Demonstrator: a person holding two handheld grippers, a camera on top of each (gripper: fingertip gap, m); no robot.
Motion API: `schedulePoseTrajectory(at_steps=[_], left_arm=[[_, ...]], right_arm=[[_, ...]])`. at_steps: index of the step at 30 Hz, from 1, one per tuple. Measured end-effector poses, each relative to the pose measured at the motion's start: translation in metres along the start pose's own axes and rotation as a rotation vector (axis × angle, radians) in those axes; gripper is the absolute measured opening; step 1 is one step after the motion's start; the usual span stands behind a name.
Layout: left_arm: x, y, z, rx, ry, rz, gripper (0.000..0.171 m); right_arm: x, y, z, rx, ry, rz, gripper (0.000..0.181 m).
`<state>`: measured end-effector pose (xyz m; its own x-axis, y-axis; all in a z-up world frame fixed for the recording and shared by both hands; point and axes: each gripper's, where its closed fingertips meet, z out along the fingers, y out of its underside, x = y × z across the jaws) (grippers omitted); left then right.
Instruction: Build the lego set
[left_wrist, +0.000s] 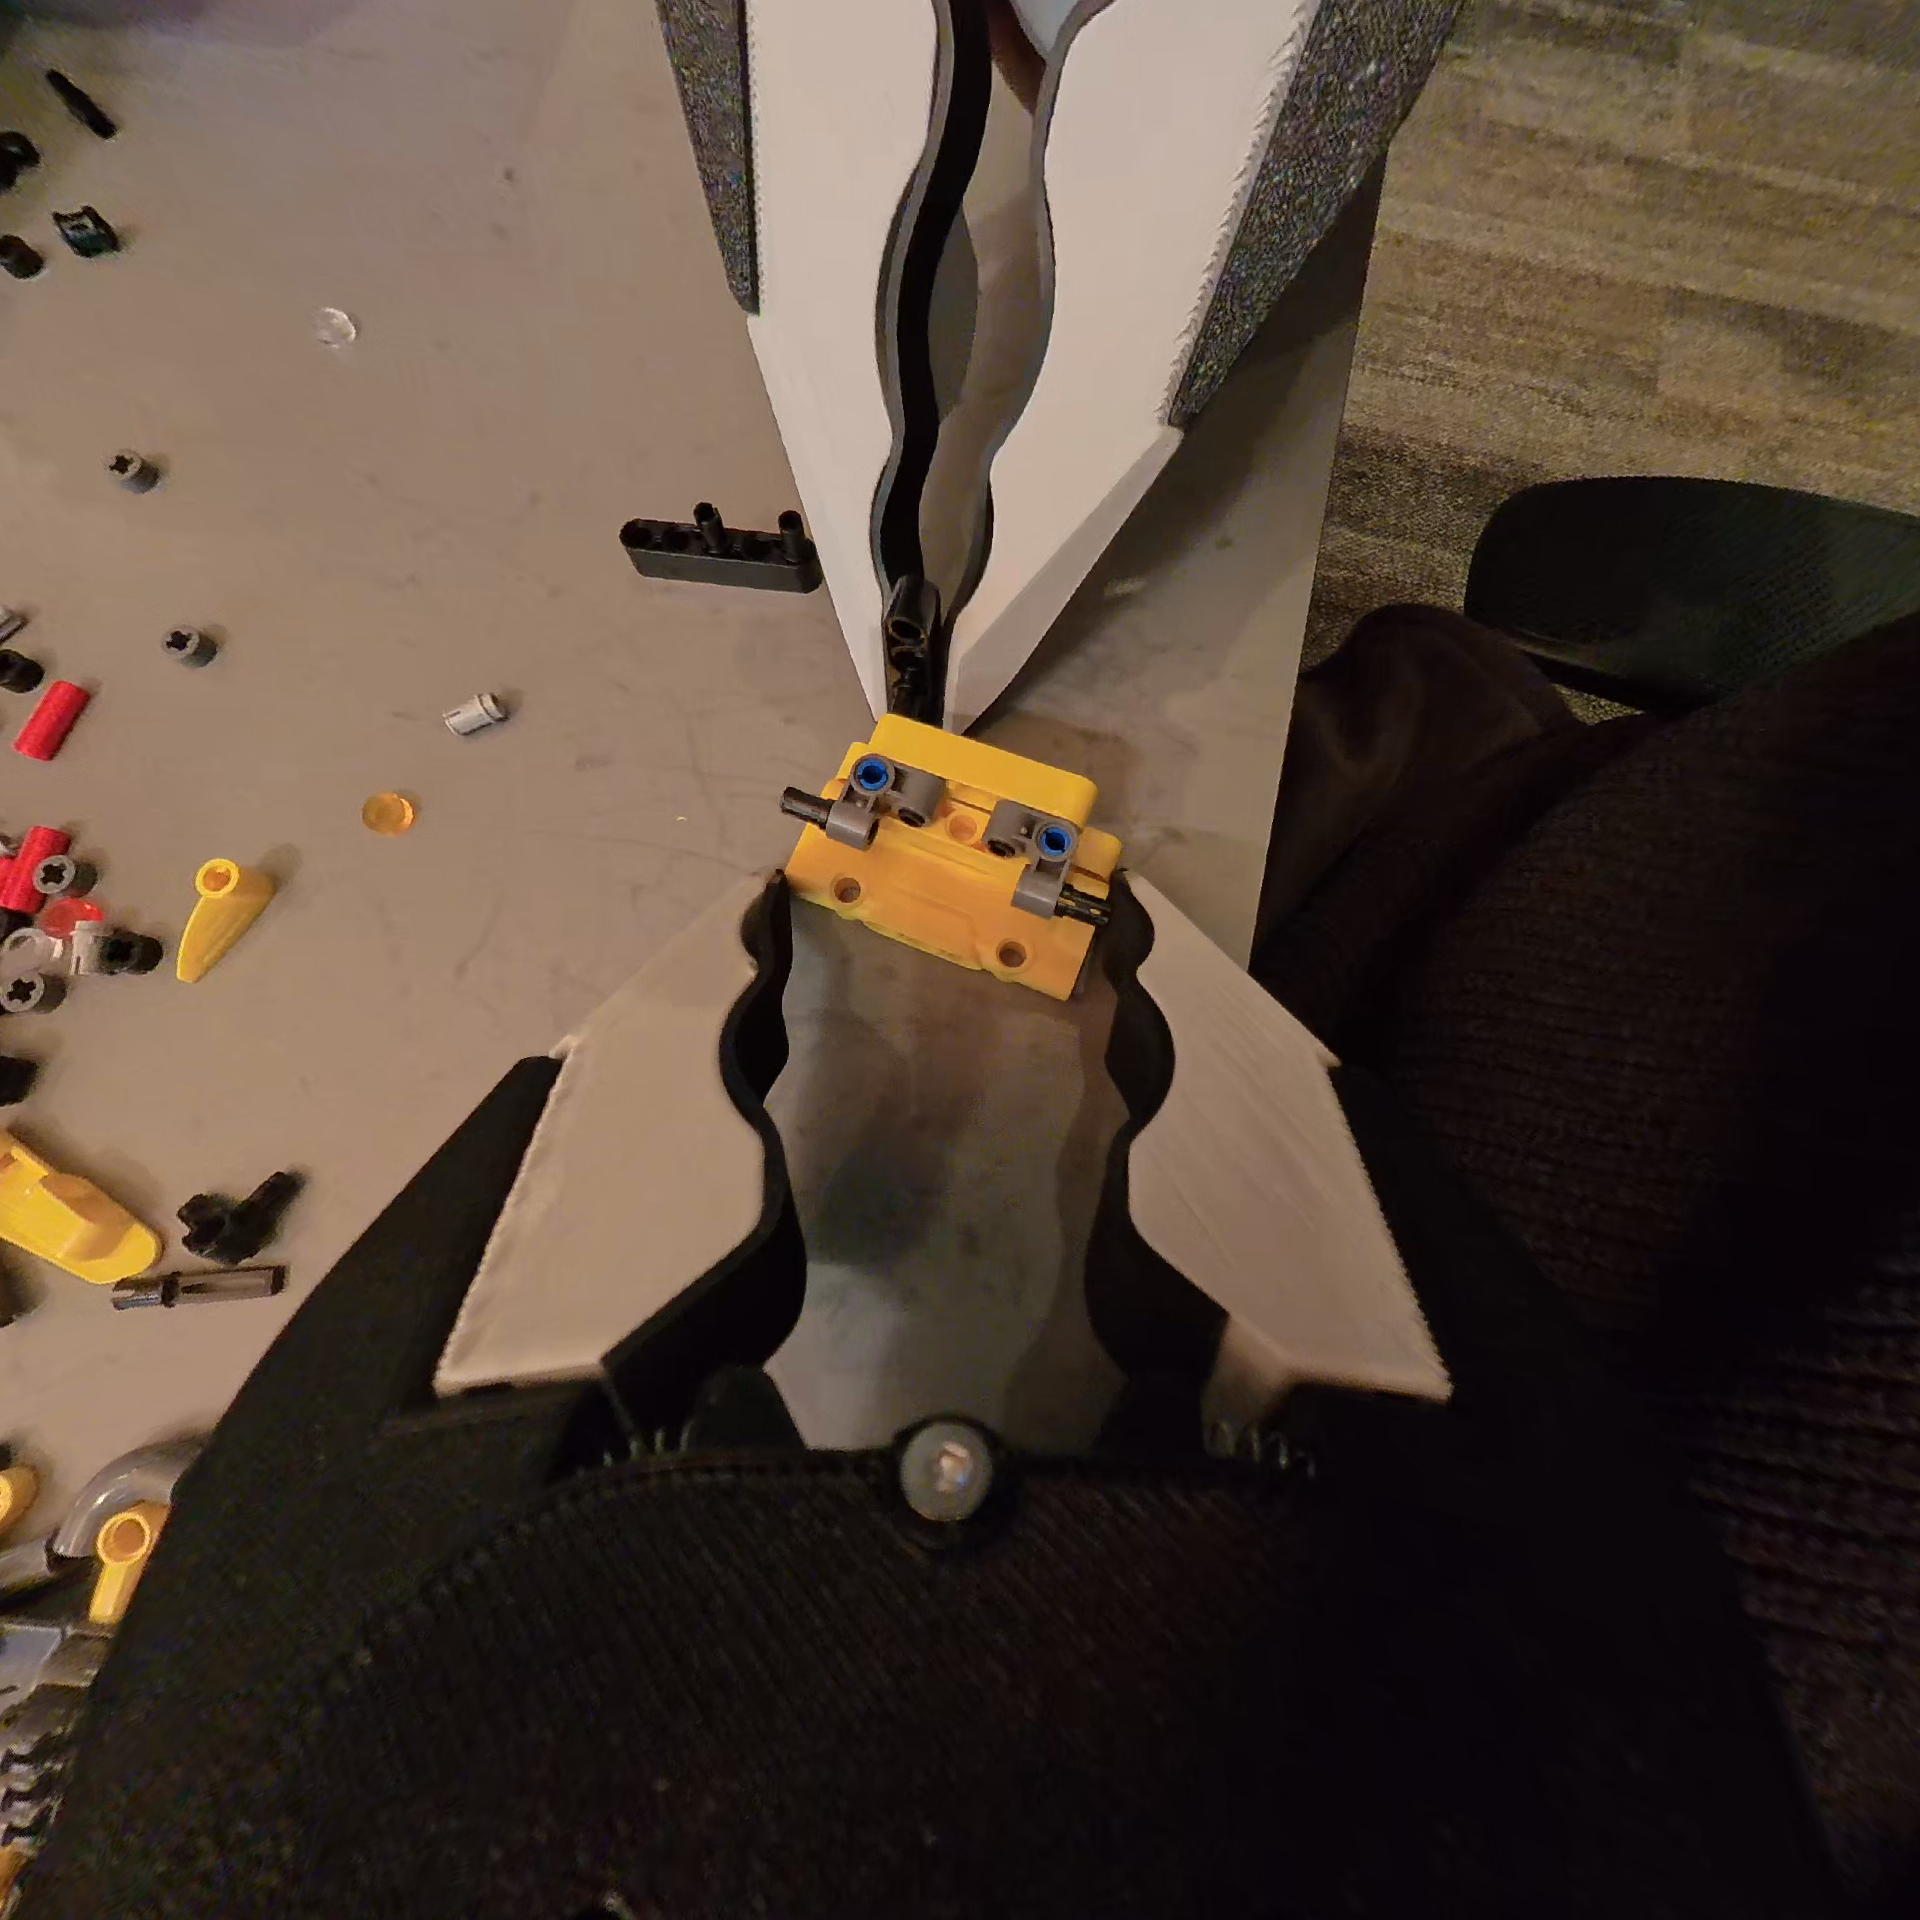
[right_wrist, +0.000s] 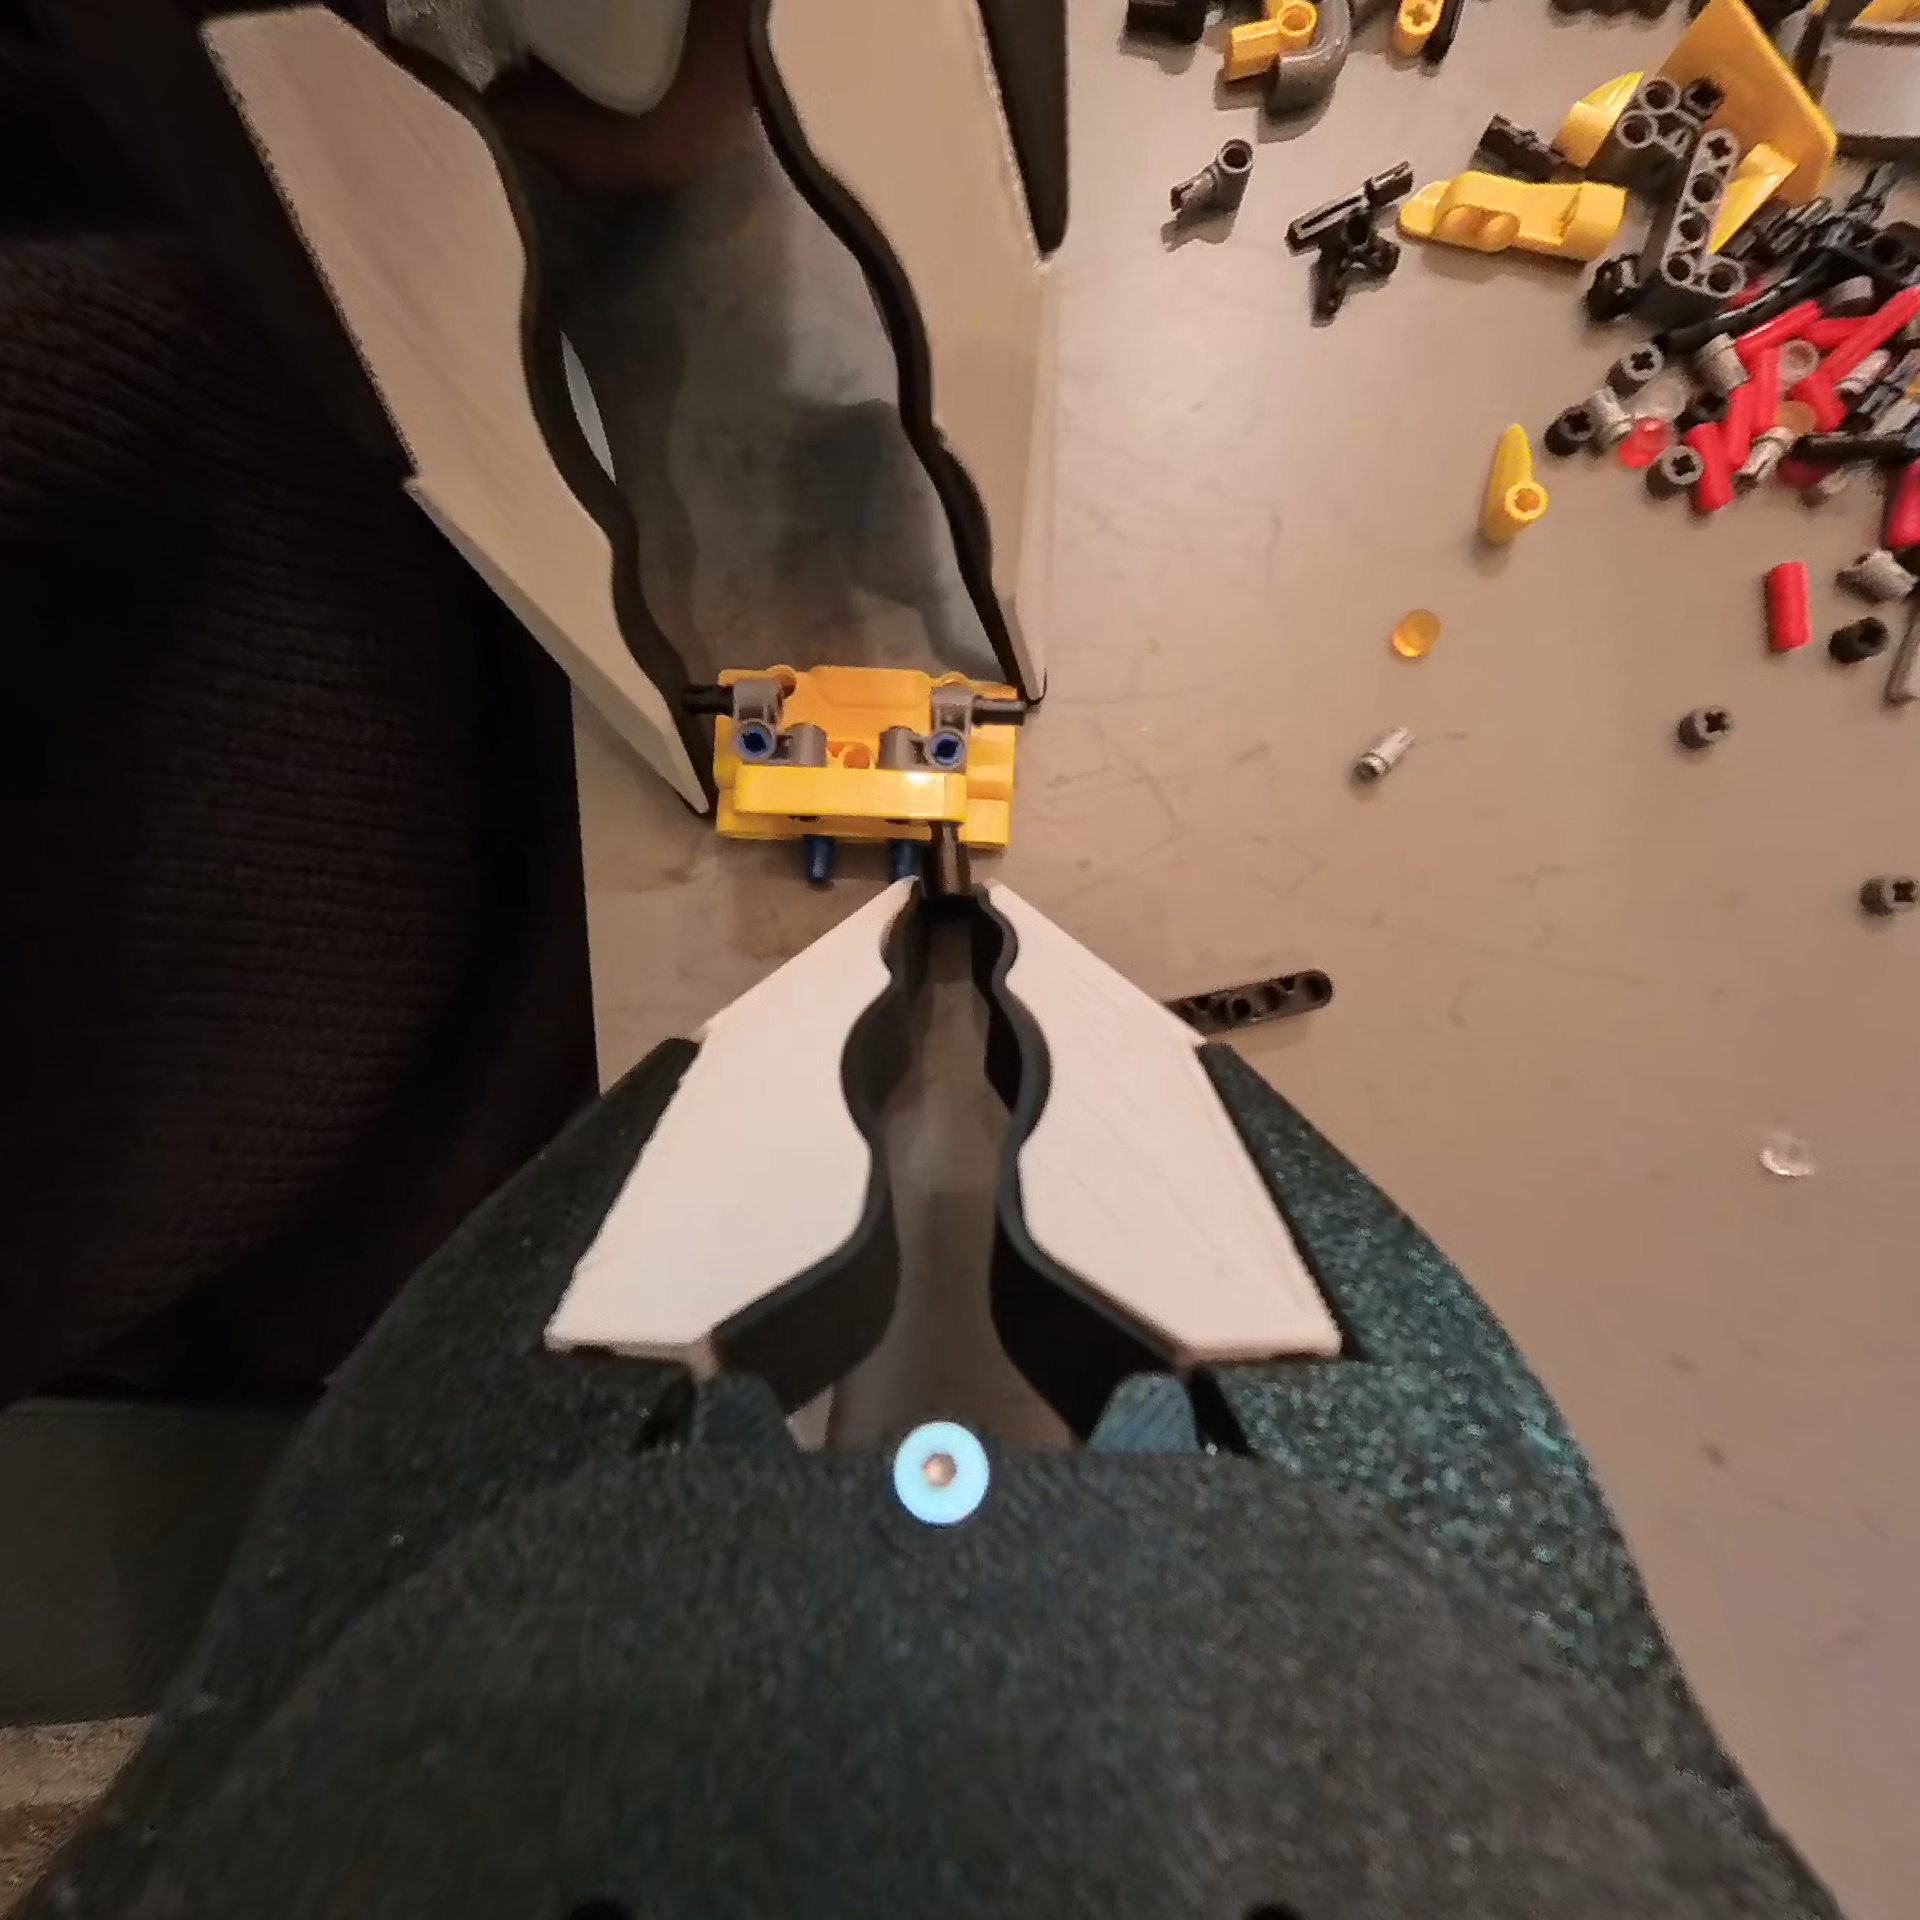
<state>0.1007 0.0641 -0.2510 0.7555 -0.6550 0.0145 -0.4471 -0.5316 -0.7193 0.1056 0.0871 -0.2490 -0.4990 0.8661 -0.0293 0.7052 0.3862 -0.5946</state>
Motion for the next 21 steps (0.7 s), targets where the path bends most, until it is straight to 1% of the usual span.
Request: schedulePoseTrajectory(at_steps=[4,9,11,15,16,18,19,21], left_arm=[[-0.0001,0.0000,0.0000,0.000,-0.001,-0.001,0.059],[-0.0002,0.0000,0.0001,0.001,-0.002,-0.001,0.059],[-0.0003,0.0000,0.0001,0.001,-0.001,-0.001,0.059],[-0.0004,-0.0001,0.0002,0.001,-0.002,0.000,0.059],[-0.0004,0.0000,0.0001,0.000,-0.004,0.001,0.059],[-0.0006,0.0000,0.0002,0.000,-0.002,-0.001,0.059],[-0.0006,0.0000,0.0001,0.000,-0.002,-0.002,0.059],[-0.0007,-0.0001,0.0001,0.001,-0.003,-0.002,0.059]], right_arm=[[0.0009,-0.0004,0.0002,-0.033,0.051,-0.061,0.004],[0.0015,-0.0006,0.0005,-0.040,0.094,-0.064,0.004],[0.0014,-0.0010,0.0006,-0.028,0.071,-0.039,0.004],[0.0010,-0.0019,0.0007,0.055,-0.055,0.085,0.004],[0.0011,-0.0018,0.0009,0.050,-0.044,0.067,0.004],[0.0015,-0.0017,0.0013,-0.006,0.034,-0.038,0.004],[0.0016,-0.0017,0.0013,-0.022,0.059,-0.063,0.004],[0.0013,-0.0020,0.0014,0.023,0.021,0.014,0.004]])
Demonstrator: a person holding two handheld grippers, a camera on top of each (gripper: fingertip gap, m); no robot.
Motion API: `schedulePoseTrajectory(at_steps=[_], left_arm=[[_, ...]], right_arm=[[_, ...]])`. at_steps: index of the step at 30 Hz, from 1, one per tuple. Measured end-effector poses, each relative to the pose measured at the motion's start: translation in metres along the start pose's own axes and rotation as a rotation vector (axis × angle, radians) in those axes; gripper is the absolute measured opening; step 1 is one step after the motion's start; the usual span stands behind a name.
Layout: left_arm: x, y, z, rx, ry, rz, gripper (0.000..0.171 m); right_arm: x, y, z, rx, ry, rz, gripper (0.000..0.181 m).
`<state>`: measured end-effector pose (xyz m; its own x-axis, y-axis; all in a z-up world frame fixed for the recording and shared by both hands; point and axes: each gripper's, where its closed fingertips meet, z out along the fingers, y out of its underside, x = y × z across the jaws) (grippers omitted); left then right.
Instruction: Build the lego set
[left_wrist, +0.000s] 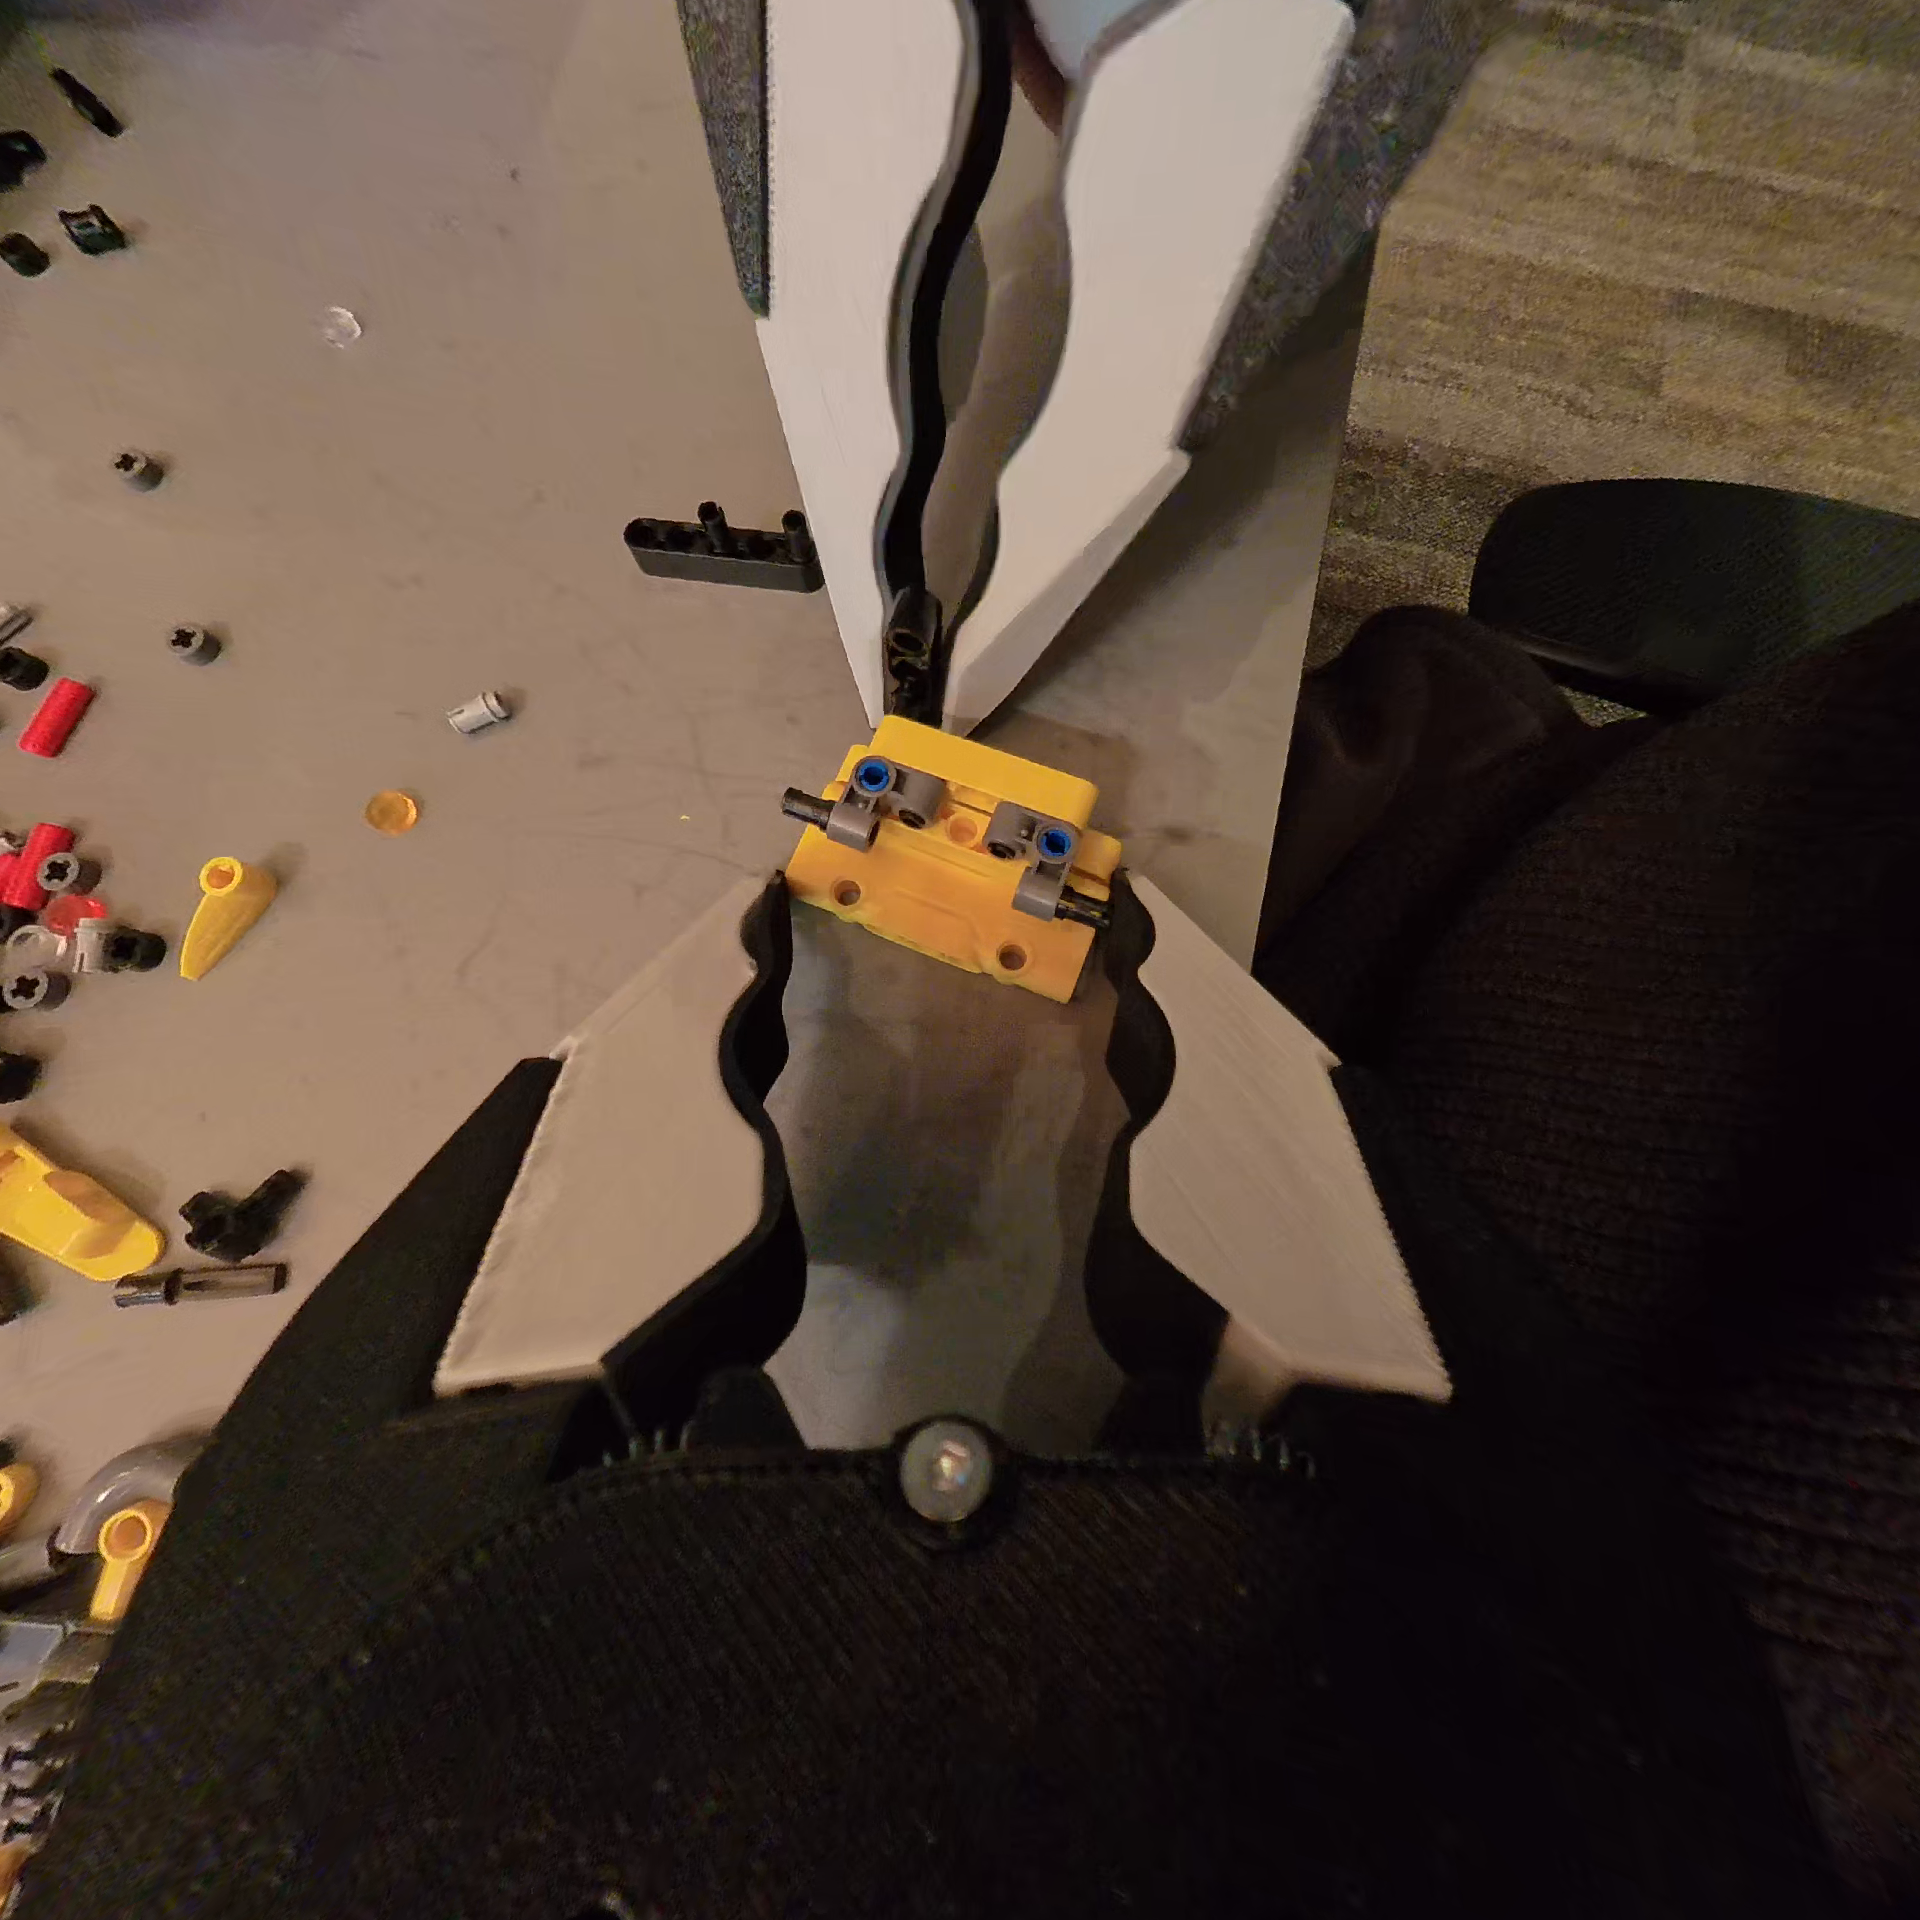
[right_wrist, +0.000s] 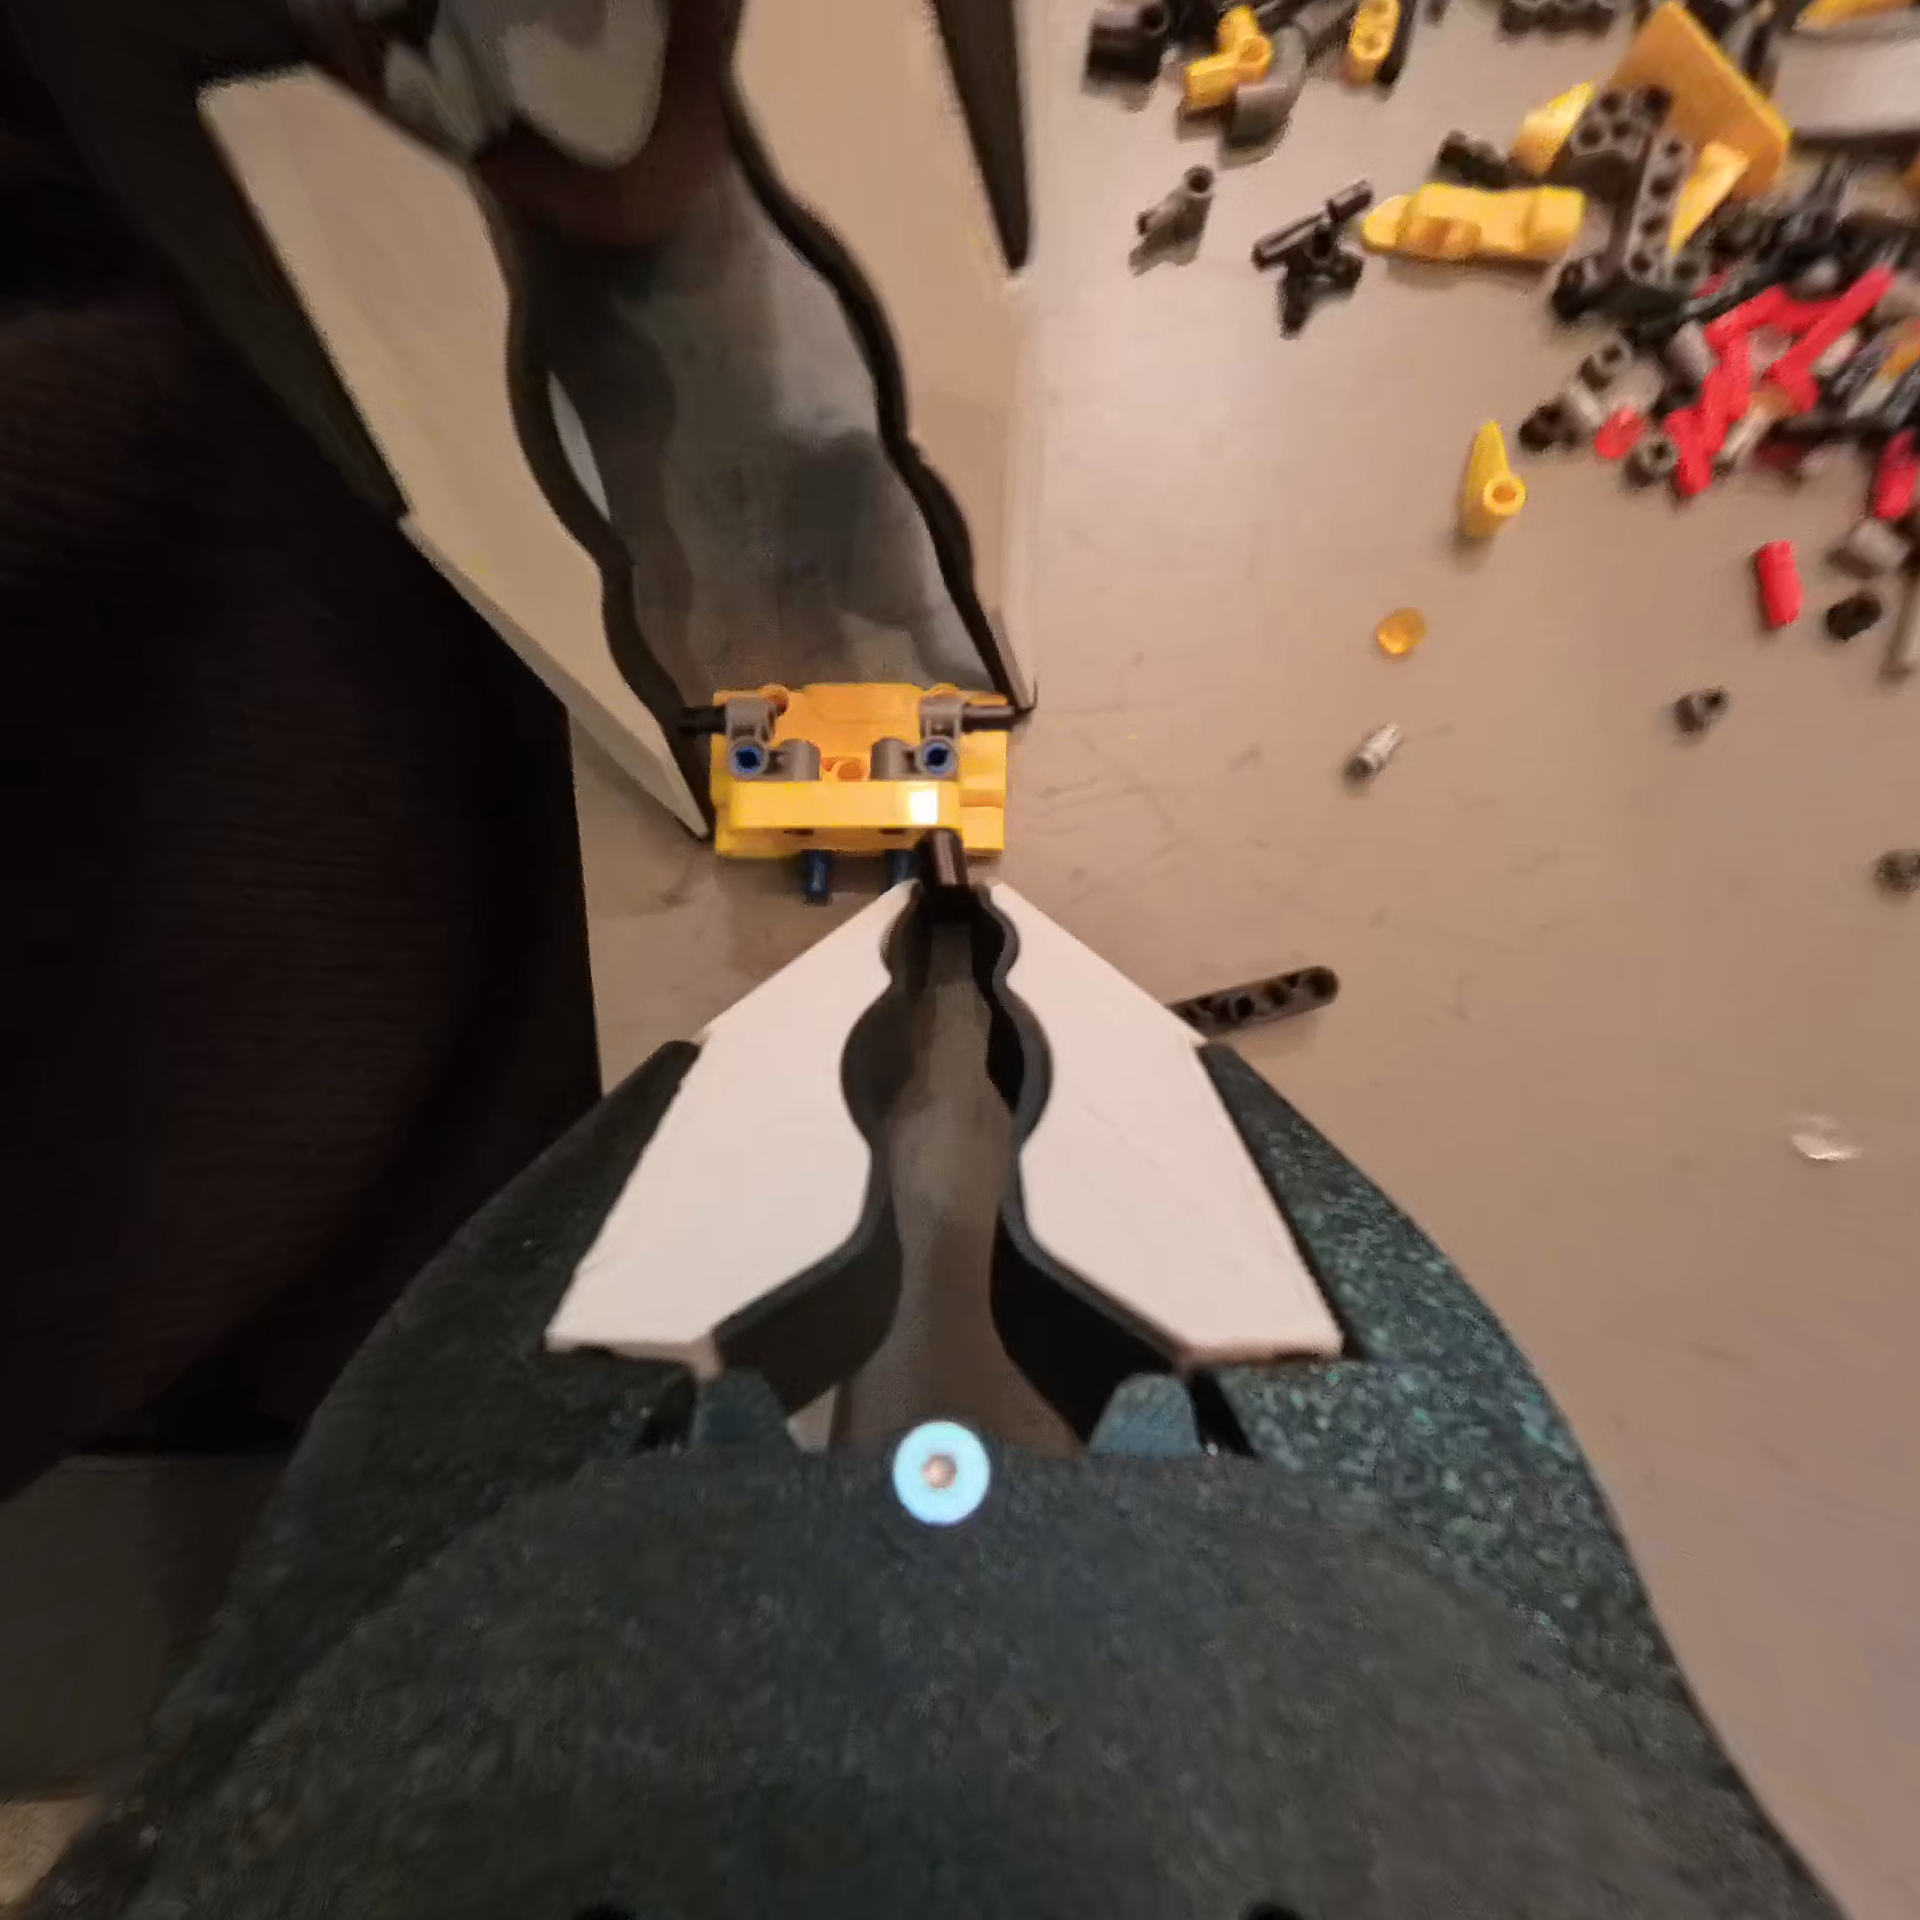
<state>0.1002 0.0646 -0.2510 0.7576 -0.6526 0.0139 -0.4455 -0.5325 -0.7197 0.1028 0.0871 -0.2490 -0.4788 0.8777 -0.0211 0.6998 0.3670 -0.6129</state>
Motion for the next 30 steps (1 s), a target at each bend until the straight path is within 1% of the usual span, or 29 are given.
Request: schedulePoseTrajectory(at_steps=[2,5,15,17,18,23,26,30], left_arm=[[0.000,0.000,0.000,0.000,-0.001,0.000,0.059],[0.000,0.000,0.000,0.000,0.003,-0.005,0.059],[-0.003,0.002,-0.001,-0.006,0.036,0.036,0.061],[-0.002,0.003,-0.002,-0.007,0.049,0.037,0.061],[-0.002,0.003,-0.002,-0.007,0.051,0.040,0.061],[-0.002,0.004,-0.003,-0.010,0.088,0.057,0.061],[-0.001,0.005,-0.004,-0.018,0.121,0.079,0.061],[-0.002,0.007,-0.005,-0.048,0.158,0.120,0.061]], right_arm=[[0.000,0.000,0.000,0.055,-0.049,0.081,0.004],[0.000,0.000,0.000,0.024,0.024,-0.012,0.004],[-0.001,0.000,-0.001,0.135,-0.006,-0.072,0.008],[0.003,0.001,-0.002,0.148,0.019,-0.070,0.021],[0.005,0.000,-0.003,0.150,0.032,-0.080,0.023],[-0.002,0.003,-0.004,0.149,-0.026,-0.169,0.023],[-0.005,0.005,-0.006,0.147,-0.066,-0.189,0.023],[-0.011,0.005,-0.004,0.142,-0.087,-0.205,0.010]])
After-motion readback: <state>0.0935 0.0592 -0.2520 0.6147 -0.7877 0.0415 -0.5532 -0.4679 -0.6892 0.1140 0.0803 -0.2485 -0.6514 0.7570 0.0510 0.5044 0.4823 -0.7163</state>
